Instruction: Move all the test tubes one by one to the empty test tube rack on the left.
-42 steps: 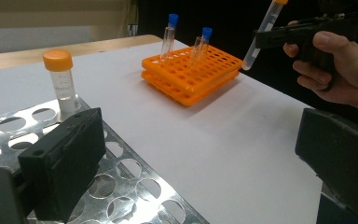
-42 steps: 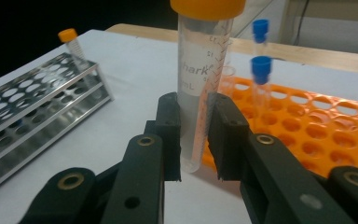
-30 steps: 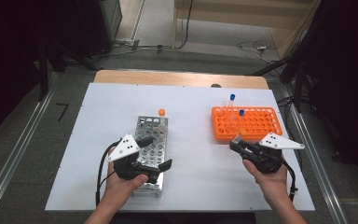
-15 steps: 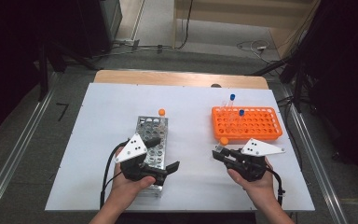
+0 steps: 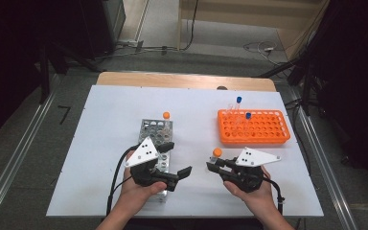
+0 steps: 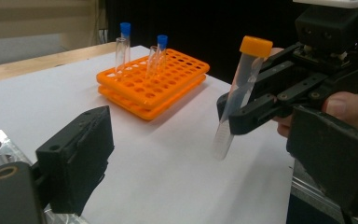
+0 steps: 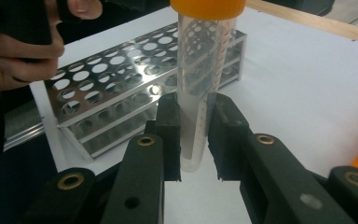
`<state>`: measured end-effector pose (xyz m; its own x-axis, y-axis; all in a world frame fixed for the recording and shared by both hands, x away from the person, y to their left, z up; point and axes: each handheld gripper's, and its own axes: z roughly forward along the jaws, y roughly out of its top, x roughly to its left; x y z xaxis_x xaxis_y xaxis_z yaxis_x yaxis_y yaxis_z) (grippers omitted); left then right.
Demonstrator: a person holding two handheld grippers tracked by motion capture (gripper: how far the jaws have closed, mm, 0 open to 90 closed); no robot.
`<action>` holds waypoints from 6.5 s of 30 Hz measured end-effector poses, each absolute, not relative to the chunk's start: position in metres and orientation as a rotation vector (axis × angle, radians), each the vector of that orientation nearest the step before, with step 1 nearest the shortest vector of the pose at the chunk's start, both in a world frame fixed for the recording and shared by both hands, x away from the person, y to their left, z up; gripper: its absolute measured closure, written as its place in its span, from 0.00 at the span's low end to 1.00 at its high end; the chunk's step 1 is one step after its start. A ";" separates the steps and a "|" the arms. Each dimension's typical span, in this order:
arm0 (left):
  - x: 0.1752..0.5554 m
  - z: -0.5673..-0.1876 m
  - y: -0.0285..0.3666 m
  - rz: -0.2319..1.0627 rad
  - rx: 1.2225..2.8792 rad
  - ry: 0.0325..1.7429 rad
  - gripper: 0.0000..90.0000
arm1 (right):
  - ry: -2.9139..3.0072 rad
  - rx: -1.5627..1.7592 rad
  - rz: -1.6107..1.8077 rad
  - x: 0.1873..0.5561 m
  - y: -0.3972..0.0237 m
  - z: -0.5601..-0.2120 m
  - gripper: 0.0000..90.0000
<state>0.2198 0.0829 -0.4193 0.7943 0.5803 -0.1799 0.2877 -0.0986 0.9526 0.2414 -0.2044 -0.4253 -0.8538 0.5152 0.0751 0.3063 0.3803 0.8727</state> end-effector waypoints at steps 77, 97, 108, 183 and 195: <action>0.286 -0.395 0.131 0.432 1.577 0.784 0.83 | 2.434 0.825 1.492 0.240 -0.264 -0.437 0.00; 0.318 -0.418 0.122 0.550 1.568 0.839 0.83 | 2.390 0.897 1.464 0.242 -0.291 -0.444 0.00; 0.322 -0.424 0.120 0.575 1.592 0.880 0.83 | 2.379 0.904 1.466 0.242 -0.292 -0.444 0.00; 0.233 -0.423 0.133 0.383 1.659 0.833 0.00 | 2.090 1.215 1.328 0.336 -0.299 -0.442 0.48; 0.229 -0.429 0.136 0.370 1.662 0.840 0.00 | 2.061 1.304 1.212 0.375 -0.290 -0.458 0.66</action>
